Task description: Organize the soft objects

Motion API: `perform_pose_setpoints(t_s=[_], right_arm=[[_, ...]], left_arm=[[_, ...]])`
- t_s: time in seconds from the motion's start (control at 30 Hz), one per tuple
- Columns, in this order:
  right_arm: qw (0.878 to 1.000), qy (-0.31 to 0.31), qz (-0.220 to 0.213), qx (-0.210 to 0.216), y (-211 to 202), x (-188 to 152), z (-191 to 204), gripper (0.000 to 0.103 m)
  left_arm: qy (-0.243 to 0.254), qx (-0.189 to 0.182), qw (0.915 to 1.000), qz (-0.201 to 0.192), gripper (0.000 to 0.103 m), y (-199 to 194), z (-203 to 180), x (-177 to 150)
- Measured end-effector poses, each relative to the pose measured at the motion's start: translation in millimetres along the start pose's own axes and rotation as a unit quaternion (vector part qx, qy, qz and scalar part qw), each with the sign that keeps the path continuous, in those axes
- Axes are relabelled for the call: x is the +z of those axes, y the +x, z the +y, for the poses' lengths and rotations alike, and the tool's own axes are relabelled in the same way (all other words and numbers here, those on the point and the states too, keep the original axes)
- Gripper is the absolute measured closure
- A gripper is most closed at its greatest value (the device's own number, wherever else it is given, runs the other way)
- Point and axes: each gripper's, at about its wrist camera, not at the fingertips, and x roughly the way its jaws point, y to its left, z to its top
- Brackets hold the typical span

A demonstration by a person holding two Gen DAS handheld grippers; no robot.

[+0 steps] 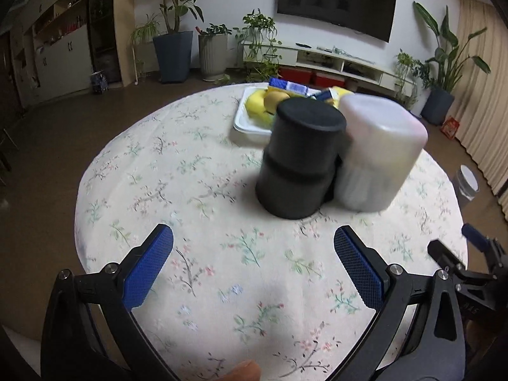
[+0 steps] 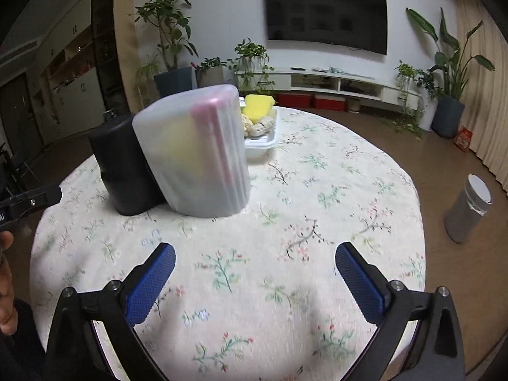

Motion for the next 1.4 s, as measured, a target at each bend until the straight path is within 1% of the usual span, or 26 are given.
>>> perform_pose_setpoints(t_s=[0.13, 0.27, 0.37, 0.57, 0.8, 0.9, 1.03, 1.4], right_arm=[[1.0, -0.008, -0.027, -0.008, -8, -6, 4, 0.0], [0.999, -0.021, -0.039, -0.006, -11, -10, 11, 0.0], [0.999, -0.024, -0.038, -0.008, -9, -11, 13, 0.0], [0.999, -0.023, -0.036, -0.009, -9, -14, 15, 0.0], [0.999, -0.028, -0.035, -0.011, -10, -14, 16, 0.0], [0.999, -0.029, -0.034, -0.01, -10, -14, 16, 0.0], [0.999, -0.029, -0.034, -0.01, -10, -14, 15, 0.0], [0.999, -0.032, -0.034, -0.009, -10, -14, 16, 0.0]], left_arm=[[-0.004, -0.002, 0.9999, 0.012, 0.0, 3, -6, -6], [0.003, -0.006, 1.0, 0.001, 0.0, -2, -11, -11], [-0.001, -0.012, 0.9999, 0.003, 0.0, -3, -12, -10], [0.002, -0.001, 1.0, 0.001, 0.0, -2, -16, -11], [-0.001, -0.002, 1.0, -0.007, 0.0, -4, -16, -12], [0.002, 0.006, 0.9999, -0.008, 0.0, -4, -18, -11], [0.0, 0.002, 1.0, -0.006, 0.0, -4, -19, -11], [0.0, 0.006, 0.9999, -0.009, 0.0, -6, -21, -12]])
